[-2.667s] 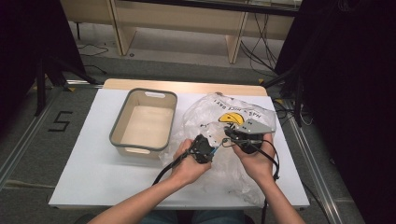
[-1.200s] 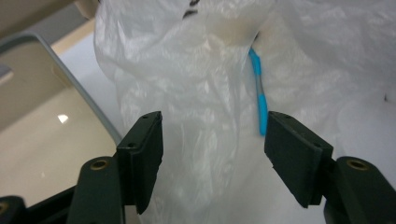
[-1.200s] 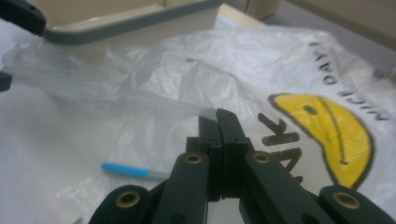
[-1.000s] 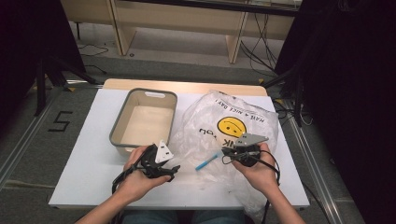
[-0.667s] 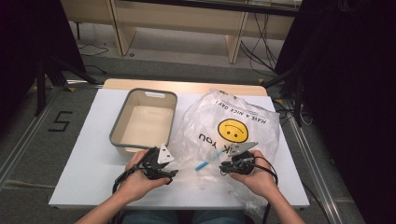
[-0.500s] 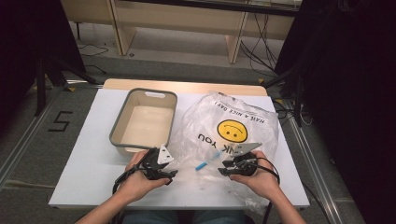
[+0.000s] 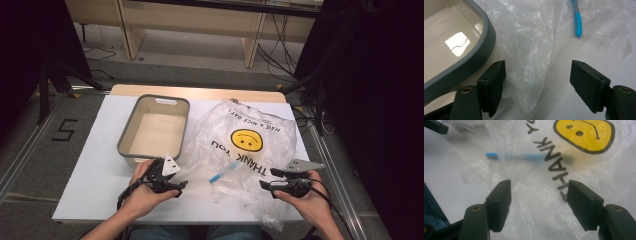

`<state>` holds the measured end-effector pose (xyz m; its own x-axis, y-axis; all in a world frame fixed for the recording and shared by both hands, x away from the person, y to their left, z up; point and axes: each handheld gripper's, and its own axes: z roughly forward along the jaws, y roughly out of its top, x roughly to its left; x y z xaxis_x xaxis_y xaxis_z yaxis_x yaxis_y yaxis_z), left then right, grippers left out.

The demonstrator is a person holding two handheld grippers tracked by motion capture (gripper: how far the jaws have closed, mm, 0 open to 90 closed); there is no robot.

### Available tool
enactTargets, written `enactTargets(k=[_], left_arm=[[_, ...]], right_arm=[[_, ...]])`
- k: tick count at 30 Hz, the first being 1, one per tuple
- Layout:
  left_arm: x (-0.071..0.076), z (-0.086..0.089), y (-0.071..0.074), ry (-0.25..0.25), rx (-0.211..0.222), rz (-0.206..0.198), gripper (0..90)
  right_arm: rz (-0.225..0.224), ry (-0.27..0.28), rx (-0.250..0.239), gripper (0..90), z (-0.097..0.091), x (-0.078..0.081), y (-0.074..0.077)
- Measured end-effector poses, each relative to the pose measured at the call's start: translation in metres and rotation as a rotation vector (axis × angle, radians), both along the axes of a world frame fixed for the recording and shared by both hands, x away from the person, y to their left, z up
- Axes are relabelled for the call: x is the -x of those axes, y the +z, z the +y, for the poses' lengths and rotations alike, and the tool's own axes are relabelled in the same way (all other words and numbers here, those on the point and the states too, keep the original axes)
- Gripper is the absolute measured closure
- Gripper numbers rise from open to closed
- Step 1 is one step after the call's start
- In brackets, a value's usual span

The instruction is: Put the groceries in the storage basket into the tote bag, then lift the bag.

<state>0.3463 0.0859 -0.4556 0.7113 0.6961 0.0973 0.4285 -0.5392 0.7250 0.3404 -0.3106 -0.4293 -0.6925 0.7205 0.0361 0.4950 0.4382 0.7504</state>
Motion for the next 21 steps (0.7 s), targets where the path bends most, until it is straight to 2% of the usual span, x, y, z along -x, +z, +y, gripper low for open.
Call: enactTargets(k=[5, 14, 18, 21], left_arm=[[0.0000, 0.0003, 0.0007, 0.002, 0.007, -0.007, 28.9], [-0.0009, 0.0010, -0.0023, 0.004, 0.001, 0.001, 28.6], [-0.0016, 0.0001, -0.0038, 0.001, -0.006, 0.005, 28.1], [-0.0026, -0.0017, -0.0071, -0.002, -0.014, 0.010, 27.1]], right_arm=[[-0.004, -0.032, -0.014, 36.7, -0.0069, 0.0029, -0.0030], [0.011, -0.038, -0.011, 36.0, -0.0096, 0.0040, -0.0048], [0.015, -0.020, -0.009, 34.8, -0.0088, 0.0060, -0.0046], [0.028, 0.024, -0.008, 32.6, -0.0055, 0.0086, -0.0034]])
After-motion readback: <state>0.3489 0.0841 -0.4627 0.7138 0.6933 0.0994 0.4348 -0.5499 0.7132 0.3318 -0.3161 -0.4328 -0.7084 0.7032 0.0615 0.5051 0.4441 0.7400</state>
